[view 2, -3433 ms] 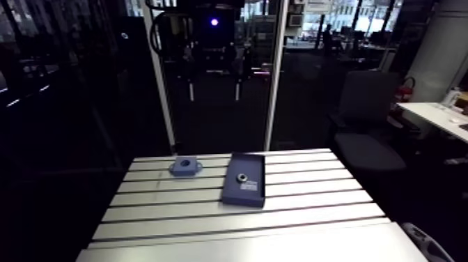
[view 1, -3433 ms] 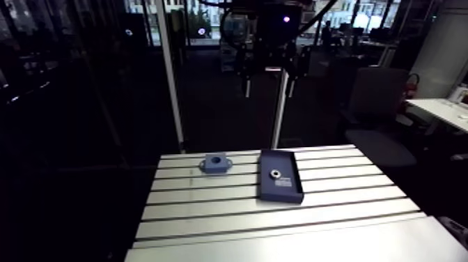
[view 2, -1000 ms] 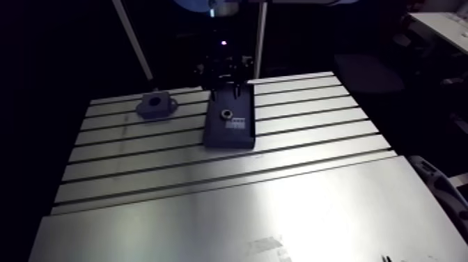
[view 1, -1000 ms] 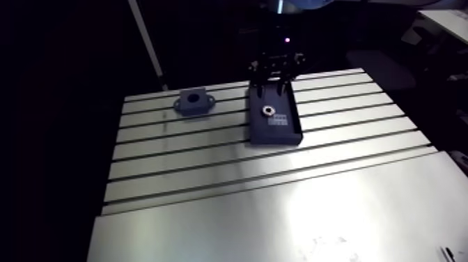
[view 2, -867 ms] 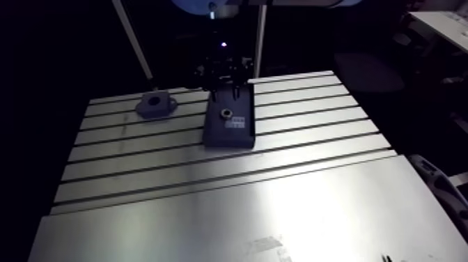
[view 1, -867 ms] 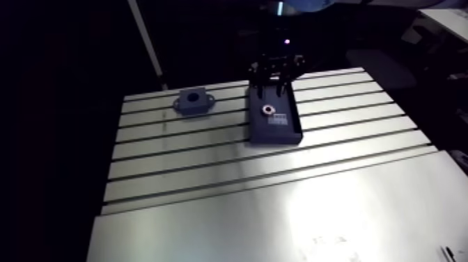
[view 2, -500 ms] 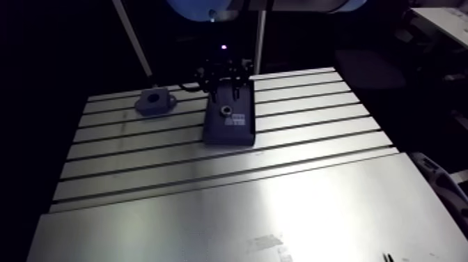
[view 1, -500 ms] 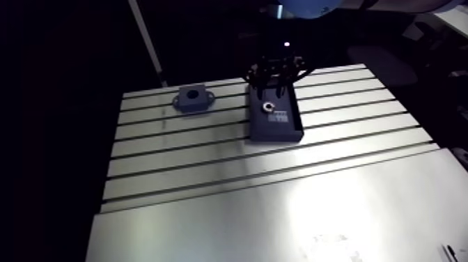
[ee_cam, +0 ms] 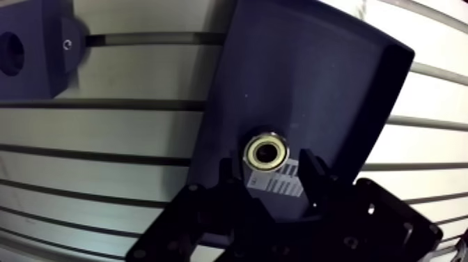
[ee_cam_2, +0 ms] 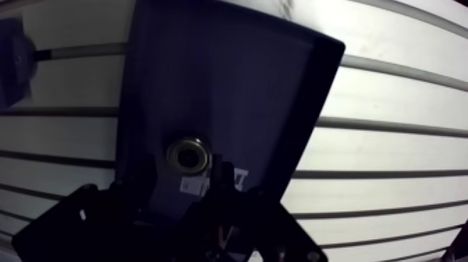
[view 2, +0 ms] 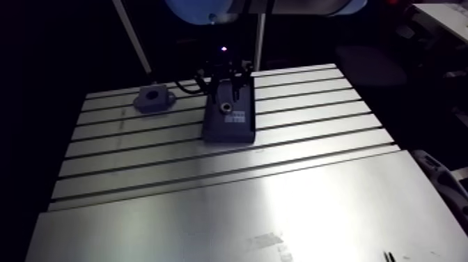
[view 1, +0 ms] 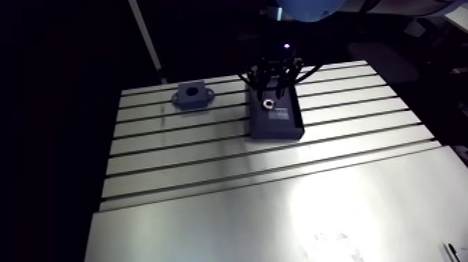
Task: Pick up the bearing and press it into the housing until flush.
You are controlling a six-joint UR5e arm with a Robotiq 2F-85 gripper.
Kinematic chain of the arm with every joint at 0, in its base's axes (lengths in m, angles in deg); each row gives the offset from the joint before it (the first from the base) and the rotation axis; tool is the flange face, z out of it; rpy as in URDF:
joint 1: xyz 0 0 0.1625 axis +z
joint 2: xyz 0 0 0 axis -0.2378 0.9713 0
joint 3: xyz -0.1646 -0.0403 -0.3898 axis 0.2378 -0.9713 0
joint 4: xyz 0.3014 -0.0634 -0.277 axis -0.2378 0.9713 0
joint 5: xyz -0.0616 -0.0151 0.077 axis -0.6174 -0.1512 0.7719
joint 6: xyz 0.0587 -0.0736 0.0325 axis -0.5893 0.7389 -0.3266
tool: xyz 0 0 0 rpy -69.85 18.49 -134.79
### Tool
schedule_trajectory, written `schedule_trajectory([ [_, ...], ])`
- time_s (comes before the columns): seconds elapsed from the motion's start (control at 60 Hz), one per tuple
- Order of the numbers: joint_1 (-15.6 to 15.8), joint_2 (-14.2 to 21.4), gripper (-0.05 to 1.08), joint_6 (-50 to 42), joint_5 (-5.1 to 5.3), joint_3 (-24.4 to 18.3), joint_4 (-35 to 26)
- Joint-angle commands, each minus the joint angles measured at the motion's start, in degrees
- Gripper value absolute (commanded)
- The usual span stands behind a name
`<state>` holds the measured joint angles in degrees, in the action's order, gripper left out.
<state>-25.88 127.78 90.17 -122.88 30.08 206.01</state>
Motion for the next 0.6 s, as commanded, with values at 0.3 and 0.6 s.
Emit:
schedule_trajectory([
  [0.3, -0.45, 0.01, 0.47, 0.12, 0.07, 1.38, 1.56],
  [0.6, -0.45, -1.03, 0.47, -0.03, 0.16, 2.22, 3.17],
])
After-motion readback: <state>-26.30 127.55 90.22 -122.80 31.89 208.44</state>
